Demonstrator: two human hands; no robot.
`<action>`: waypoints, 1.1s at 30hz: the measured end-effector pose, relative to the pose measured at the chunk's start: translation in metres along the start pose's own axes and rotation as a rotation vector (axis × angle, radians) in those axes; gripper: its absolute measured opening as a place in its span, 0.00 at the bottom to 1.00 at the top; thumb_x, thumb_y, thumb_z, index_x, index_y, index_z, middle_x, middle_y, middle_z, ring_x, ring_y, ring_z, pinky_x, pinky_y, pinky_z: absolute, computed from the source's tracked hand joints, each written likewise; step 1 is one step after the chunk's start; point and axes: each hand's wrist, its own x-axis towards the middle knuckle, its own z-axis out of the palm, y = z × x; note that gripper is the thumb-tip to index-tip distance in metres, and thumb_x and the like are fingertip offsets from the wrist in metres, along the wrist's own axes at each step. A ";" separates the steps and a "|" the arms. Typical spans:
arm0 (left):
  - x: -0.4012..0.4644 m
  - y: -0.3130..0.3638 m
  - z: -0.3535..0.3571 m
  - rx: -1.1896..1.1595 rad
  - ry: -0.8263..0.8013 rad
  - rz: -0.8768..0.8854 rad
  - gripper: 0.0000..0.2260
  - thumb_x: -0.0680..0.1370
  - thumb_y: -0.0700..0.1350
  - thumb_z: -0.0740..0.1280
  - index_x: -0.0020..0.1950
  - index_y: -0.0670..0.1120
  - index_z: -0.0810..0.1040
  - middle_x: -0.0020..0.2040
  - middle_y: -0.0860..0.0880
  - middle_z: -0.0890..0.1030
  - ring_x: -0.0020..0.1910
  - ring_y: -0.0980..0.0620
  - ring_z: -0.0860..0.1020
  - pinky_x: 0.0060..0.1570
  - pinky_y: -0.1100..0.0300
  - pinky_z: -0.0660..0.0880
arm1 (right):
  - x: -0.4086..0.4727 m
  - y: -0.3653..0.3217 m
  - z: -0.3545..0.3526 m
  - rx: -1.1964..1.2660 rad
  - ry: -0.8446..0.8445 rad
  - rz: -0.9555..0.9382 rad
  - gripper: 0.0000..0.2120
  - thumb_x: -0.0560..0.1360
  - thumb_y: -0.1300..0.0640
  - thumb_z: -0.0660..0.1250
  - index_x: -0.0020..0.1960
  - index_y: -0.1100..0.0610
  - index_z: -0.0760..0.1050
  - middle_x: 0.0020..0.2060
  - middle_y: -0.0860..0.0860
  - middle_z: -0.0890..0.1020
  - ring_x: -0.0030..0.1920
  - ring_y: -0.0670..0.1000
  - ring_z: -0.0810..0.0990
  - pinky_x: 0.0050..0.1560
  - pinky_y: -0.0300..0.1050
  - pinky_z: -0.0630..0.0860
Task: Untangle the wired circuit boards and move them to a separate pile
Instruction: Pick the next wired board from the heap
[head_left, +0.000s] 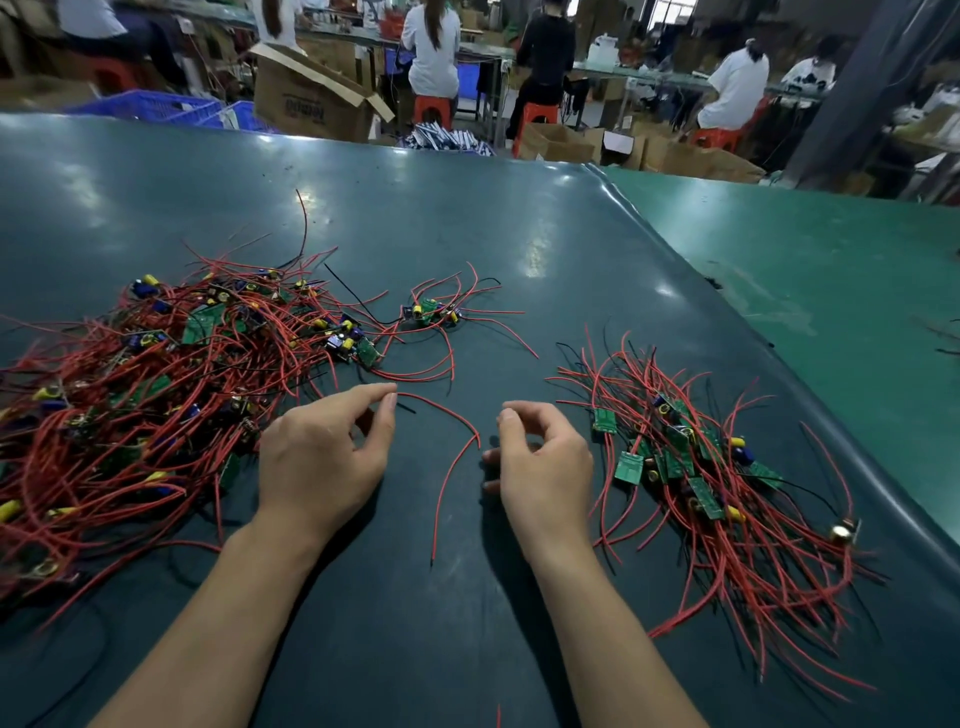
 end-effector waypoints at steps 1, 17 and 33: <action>0.000 0.000 -0.001 0.029 0.001 0.005 0.09 0.75 0.47 0.67 0.50 0.47 0.86 0.33 0.50 0.83 0.28 0.45 0.79 0.31 0.56 0.76 | 0.000 0.001 0.003 -0.110 0.002 -0.056 0.05 0.78 0.55 0.65 0.46 0.51 0.79 0.38 0.45 0.83 0.38 0.49 0.83 0.40 0.50 0.81; 0.003 -0.005 -0.003 0.160 0.031 0.024 0.07 0.75 0.46 0.69 0.48 0.47 0.86 0.33 0.50 0.83 0.26 0.46 0.79 0.30 0.58 0.72 | -0.004 -0.002 0.011 -0.380 -0.036 -0.110 0.07 0.78 0.51 0.63 0.50 0.48 0.81 0.41 0.43 0.84 0.45 0.48 0.81 0.47 0.46 0.77; -0.002 -0.008 -0.001 0.171 0.047 -0.080 0.09 0.74 0.50 0.66 0.44 0.48 0.85 0.30 0.49 0.81 0.29 0.42 0.80 0.30 0.55 0.74 | -0.011 -0.006 0.014 -0.483 -0.003 -0.169 0.08 0.78 0.51 0.63 0.51 0.49 0.80 0.44 0.47 0.85 0.47 0.54 0.81 0.44 0.46 0.73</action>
